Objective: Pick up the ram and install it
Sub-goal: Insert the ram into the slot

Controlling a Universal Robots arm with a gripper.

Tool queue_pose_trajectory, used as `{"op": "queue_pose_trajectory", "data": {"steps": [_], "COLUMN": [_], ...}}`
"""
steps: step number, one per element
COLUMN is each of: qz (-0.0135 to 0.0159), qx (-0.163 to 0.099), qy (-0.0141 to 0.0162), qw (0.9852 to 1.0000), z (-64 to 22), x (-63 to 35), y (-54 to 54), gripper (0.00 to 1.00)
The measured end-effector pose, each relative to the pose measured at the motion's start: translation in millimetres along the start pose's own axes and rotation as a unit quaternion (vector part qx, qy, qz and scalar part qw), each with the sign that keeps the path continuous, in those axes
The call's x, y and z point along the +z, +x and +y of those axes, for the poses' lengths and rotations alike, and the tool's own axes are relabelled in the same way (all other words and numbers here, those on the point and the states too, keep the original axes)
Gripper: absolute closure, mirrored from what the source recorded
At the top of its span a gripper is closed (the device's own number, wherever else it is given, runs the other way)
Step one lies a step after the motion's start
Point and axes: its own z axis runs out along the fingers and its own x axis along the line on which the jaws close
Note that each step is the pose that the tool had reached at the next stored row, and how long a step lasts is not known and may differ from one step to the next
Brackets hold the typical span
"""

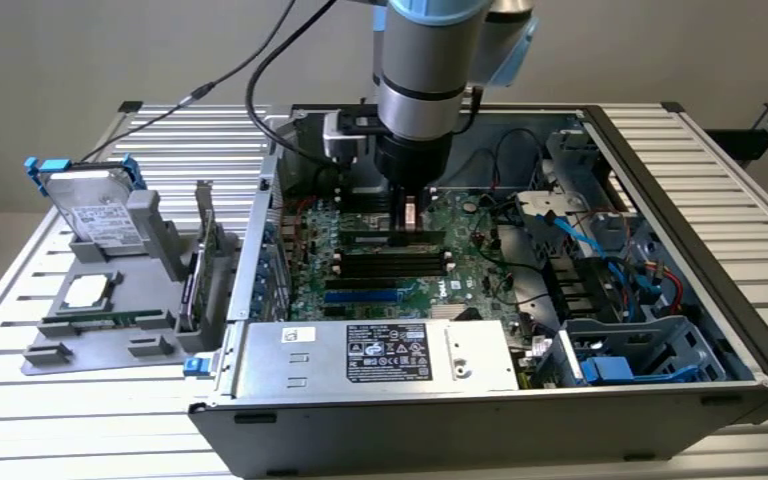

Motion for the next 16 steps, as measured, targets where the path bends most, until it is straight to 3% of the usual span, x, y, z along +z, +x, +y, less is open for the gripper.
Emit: {"op": "queue_pose_trajectory", "data": {"steps": [5, 8, 11, 12, 15, 16], "qz": [0.0014, 0.0057, 0.0093, 0.012, 0.0255, 0.0285], "qx": [0.0, 0.0, -0.001, -0.001, -0.001, -0.001], "qy": [0.0002, 0.0001, -0.0021, -0.0024, -0.0032, -0.0032], "qw": [1.0, 1.0, 1.0, 0.9999, 0.9997, 0.9996], "z": [-0.4, -1.2, -3.0, -3.0, -3.1, -3.3], "x": [8.8, 10.5, 10.5, 10.4, 10.9, 10.9], "y": [0.5, 0.5, 0.5, 0.6, 0.6, 0.6], "gripper": [0.85, 0.85, 0.85, 0.85, 0.85, 0.85]}}
